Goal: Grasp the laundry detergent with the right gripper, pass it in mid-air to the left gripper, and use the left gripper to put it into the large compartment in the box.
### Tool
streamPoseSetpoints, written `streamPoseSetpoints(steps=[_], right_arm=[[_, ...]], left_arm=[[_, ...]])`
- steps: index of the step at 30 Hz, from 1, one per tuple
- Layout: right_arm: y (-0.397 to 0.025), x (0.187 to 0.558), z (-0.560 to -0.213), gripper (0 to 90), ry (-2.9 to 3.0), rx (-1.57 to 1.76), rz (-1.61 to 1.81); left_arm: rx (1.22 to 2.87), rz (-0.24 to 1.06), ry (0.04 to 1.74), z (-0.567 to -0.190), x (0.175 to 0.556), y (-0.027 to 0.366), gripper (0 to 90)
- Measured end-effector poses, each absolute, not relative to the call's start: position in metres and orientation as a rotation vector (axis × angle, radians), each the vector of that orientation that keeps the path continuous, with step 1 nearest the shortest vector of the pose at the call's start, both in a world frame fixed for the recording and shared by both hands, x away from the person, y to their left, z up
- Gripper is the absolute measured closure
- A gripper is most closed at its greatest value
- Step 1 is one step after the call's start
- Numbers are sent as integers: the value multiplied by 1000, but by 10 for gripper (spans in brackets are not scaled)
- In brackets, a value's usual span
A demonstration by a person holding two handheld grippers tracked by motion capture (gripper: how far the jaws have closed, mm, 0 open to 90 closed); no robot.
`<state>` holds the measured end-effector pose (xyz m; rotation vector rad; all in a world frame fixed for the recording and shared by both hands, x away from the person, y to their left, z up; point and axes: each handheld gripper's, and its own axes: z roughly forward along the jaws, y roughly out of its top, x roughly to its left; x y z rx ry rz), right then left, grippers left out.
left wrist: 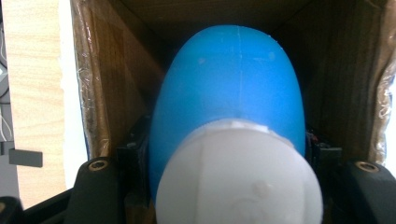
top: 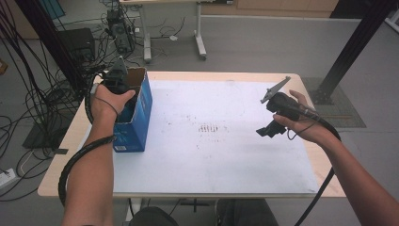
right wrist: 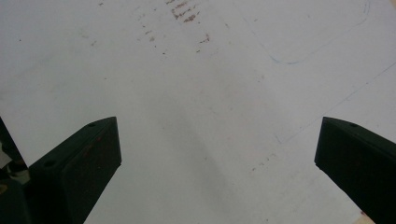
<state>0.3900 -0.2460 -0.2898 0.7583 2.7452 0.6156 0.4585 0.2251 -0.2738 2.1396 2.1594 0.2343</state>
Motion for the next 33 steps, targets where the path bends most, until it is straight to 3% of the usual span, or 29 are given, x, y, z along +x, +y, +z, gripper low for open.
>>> streamPoseSetpoints(steps=[13,33], right_arm=[[-246,389,-290,4,2742,761,617],[-246,382,-283,4,2726,750,637]], left_arm=[[2138,241,2150,-271,458,225,351],[2145,318,2108,-232,442,220,279]])
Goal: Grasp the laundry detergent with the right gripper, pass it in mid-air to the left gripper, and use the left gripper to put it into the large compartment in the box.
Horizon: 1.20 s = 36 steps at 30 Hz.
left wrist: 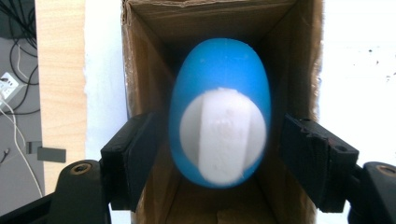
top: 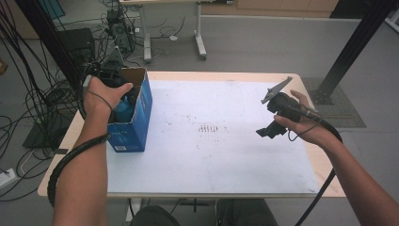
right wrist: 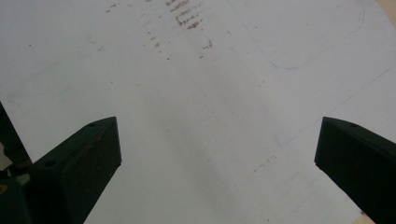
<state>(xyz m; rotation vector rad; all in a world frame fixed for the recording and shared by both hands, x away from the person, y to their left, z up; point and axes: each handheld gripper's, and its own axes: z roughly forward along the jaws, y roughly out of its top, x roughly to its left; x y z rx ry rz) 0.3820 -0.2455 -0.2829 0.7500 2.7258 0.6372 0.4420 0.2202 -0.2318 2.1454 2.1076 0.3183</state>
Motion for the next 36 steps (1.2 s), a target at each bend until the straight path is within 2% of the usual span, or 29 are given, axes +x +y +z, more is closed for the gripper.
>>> streamPoseSetpoints(steps=[8,17,29,36], right_arm=[[-246,378,-279,4,2709,767,636],[-244,379,-282,4,2714,770,650],[-251,392,-283,4,2729,757,624],[-254,395,-281,4,2739,741,593]], left_arm=[[2164,379,2056,-207,431,211,250],[2207,441,1934,-186,436,175,179],[2278,417,1809,-190,468,115,119],[2295,400,1766,-195,484,92,101]])
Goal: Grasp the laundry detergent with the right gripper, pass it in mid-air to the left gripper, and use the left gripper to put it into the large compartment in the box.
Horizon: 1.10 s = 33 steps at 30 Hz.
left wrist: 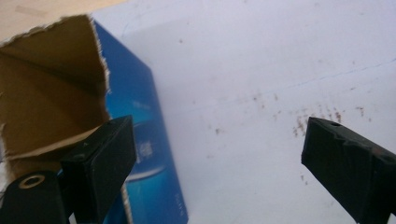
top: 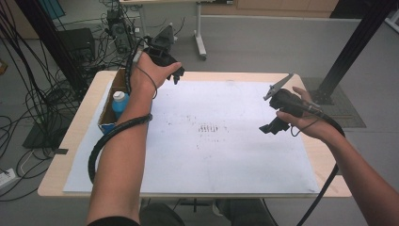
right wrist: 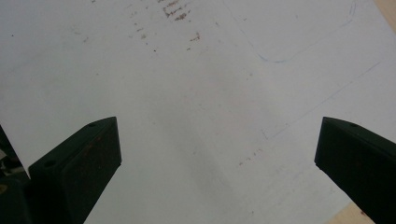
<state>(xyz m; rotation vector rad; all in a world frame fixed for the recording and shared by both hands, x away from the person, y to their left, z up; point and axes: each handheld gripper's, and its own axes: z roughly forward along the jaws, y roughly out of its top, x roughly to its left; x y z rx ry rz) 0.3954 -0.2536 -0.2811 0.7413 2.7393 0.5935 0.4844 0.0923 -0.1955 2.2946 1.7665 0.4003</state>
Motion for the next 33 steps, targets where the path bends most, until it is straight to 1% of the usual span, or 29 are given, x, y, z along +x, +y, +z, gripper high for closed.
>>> streamPoseSetpoints(steps=[5,10,33], right_arm=[[-256,397,-282,4,2741,743,578],[-258,397,-287,3,2744,746,553],[-266,398,-293,4,2753,764,533]], left_arm=[[2287,387,1740,-197,491,85,86],[2300,377,1736,-202,493,80,91],[2318,381,1722,-211,497,72,89]])
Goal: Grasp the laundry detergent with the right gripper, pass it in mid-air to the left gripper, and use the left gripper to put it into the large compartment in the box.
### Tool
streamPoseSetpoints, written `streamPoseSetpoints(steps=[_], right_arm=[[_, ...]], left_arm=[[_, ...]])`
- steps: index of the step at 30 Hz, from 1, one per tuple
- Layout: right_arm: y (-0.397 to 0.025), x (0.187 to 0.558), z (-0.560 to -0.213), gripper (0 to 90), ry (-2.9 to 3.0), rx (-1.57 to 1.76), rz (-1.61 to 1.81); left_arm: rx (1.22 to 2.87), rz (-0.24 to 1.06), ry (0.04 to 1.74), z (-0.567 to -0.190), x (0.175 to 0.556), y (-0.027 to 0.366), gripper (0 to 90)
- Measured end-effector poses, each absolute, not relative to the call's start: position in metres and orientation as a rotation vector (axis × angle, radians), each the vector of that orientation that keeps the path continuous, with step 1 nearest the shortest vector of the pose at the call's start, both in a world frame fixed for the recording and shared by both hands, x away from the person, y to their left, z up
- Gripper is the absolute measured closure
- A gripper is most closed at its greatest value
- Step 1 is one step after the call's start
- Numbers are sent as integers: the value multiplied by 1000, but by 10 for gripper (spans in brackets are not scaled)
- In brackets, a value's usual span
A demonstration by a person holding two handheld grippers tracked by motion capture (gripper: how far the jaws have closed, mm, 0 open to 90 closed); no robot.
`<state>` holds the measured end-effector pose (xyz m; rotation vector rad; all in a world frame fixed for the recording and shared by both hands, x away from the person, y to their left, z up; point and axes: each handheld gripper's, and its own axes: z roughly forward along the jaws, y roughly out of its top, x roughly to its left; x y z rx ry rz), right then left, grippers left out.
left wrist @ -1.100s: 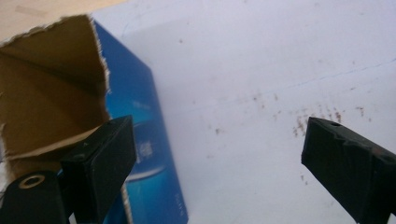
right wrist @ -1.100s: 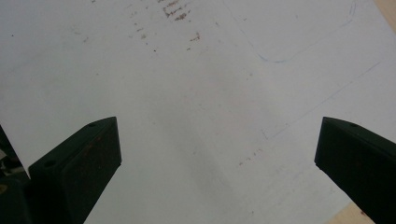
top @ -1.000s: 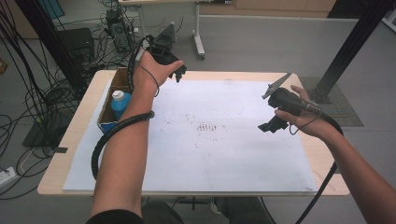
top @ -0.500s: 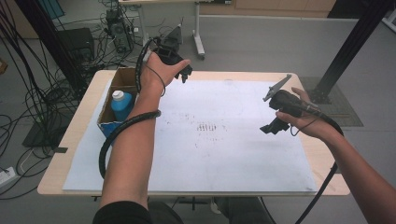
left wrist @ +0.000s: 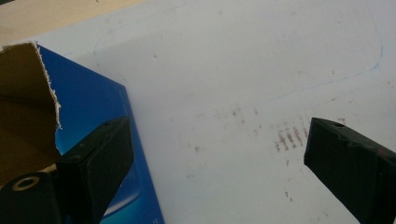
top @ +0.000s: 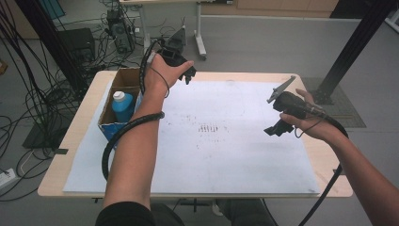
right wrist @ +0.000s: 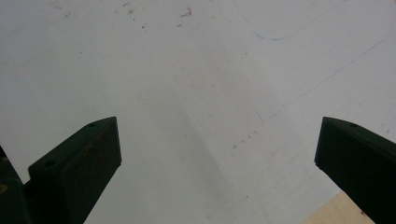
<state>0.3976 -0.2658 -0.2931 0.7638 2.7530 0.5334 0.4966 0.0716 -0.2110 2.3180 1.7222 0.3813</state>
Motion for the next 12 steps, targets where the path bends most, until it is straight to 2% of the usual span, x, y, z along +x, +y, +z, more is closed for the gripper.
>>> streamPoseSetpoints(steps=[12], right_arm=[[-262,396,-300,4,2766,763,522]], left_arm=[[2305,379,1742,-218,494,77,89]])
